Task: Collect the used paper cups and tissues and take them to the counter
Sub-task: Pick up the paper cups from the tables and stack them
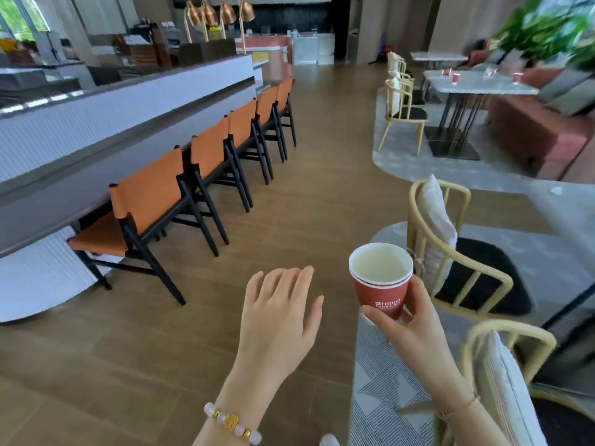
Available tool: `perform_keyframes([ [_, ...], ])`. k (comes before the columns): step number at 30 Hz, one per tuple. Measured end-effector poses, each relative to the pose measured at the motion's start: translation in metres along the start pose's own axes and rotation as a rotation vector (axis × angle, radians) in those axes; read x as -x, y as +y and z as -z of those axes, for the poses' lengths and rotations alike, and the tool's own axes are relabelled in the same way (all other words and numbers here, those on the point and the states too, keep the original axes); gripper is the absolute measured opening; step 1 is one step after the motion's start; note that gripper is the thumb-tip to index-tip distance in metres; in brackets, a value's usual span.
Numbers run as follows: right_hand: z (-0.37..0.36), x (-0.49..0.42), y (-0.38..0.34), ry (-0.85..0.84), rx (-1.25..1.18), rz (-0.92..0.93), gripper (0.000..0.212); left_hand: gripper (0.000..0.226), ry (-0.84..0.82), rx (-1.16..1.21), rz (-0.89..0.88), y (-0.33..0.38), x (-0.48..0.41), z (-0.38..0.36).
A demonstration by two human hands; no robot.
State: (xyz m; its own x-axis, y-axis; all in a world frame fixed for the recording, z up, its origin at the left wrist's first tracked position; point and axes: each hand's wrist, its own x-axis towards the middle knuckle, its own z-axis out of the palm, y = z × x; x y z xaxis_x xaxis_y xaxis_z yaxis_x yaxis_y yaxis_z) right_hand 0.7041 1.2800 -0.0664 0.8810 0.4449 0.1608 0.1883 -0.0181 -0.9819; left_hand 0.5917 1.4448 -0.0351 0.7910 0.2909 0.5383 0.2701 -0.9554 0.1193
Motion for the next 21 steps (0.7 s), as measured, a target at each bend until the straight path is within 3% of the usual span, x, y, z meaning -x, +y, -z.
perform_keyframes([
  [9,-0.001,-0.167,0.035,0.112,0.023,-0.010,0.067,0.046,-0.072,0.066,-0.075,-0.037,-0.154,-0.105],
  [21,0.014,-0.377,0.054,0.190,0.050,-0.042,0.067,0.042,-0.041,0.143,-0.185,-0.058,-0.359,-0.221],
])
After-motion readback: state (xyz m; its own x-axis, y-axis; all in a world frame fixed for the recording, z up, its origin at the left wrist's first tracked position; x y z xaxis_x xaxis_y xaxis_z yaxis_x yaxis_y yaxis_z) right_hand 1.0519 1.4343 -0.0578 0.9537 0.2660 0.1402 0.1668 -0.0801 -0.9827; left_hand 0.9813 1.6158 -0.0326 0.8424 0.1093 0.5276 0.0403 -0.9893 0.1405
